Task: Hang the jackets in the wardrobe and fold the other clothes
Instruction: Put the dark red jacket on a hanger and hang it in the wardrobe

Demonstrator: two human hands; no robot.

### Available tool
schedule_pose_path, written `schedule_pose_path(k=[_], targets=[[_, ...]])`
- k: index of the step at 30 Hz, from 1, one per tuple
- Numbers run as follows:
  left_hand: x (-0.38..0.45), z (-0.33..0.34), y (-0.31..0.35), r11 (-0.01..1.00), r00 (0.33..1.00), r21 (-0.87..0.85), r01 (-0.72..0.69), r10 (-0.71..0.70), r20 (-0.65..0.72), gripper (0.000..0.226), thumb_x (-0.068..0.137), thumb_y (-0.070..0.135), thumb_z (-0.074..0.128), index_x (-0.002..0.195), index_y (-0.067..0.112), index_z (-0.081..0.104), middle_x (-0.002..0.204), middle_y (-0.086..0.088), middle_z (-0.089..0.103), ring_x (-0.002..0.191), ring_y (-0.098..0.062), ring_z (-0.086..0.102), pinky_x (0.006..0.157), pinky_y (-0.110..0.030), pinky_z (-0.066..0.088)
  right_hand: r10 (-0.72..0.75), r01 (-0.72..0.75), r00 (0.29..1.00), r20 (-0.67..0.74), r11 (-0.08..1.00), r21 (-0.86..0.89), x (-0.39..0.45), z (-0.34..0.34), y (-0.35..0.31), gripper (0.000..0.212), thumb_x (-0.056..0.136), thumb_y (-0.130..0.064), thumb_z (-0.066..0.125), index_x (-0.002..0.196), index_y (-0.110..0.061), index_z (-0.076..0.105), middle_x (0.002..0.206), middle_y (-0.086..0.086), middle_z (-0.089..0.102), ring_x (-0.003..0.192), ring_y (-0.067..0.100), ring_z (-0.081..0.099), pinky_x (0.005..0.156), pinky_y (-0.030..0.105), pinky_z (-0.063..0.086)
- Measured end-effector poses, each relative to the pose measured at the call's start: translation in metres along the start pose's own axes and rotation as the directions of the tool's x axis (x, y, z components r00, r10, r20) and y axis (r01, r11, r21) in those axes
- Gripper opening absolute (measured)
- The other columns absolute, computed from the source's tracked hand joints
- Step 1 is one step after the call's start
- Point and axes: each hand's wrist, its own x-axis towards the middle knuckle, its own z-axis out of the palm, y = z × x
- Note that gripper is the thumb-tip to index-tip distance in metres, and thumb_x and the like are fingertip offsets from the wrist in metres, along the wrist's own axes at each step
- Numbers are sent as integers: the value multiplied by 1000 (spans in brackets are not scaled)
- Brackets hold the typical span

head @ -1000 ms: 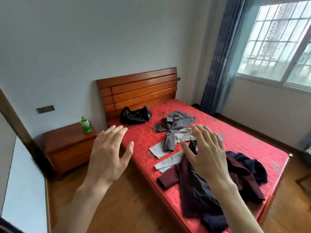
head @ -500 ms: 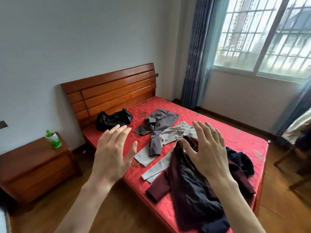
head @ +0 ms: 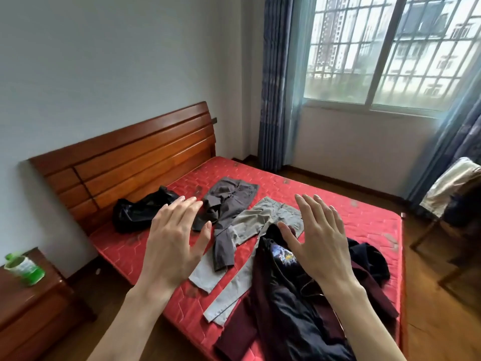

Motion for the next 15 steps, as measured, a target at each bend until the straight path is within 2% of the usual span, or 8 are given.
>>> schedule_pose_path(k=[7,15], targets=[[38,46,0,999,999,-53,-8,10,34,55,104,49,45,143,12,58,147,-4,58,146,-21,43,121,-48,34,31,-30,999,18,998,-53,35,14,22,75,99,-66,36,157,-19,39,159,2,45,154,21,29,129,45,19],[90,107,5,987,994,-142,-69,80,78,54,104,49,43,140,13,60,145,-4,60,144,-22,45,120,-49,35,144,-143,990,10,987,-73,57,40,52,71,103,-63,45,157,-17,40,158,3,46,153,21,31,128,43,20]])
